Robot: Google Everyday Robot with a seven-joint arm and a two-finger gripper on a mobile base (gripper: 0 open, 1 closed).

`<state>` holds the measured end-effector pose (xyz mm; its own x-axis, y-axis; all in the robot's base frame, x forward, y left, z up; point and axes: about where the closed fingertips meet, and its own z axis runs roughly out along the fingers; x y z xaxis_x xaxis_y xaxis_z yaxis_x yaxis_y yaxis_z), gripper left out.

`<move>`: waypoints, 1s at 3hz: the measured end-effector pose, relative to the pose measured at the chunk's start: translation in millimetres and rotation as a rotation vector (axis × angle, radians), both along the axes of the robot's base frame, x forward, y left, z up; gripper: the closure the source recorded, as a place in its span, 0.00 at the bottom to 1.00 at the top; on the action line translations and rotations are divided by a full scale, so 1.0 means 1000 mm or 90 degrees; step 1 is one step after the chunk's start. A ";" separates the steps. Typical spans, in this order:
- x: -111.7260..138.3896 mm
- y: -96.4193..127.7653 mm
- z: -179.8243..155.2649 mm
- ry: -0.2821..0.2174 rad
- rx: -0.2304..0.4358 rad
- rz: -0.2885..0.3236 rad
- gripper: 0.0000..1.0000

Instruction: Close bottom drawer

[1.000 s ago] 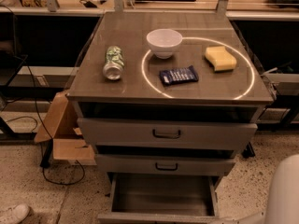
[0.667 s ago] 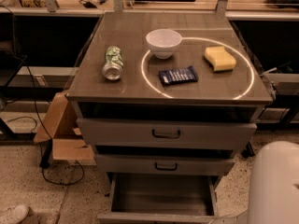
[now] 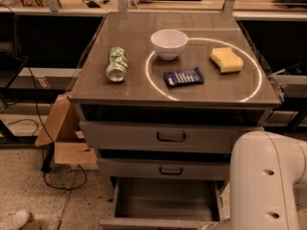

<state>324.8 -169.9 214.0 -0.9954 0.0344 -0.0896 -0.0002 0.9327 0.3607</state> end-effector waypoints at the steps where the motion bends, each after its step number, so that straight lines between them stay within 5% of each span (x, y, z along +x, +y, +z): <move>1: -0.006 0.005 -0.024 0.034 0.000 -0.014 1.00; 3: -0.005 0.016 -0.066 0.060 0.025 -0.067 1.00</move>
Offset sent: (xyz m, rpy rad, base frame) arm 0.0008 0.0159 -0.0774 0.0494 0.1073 -0.1420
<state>320.3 -154.1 148.4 -0.9900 0.1410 0.0081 0.1329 0.9109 0.3907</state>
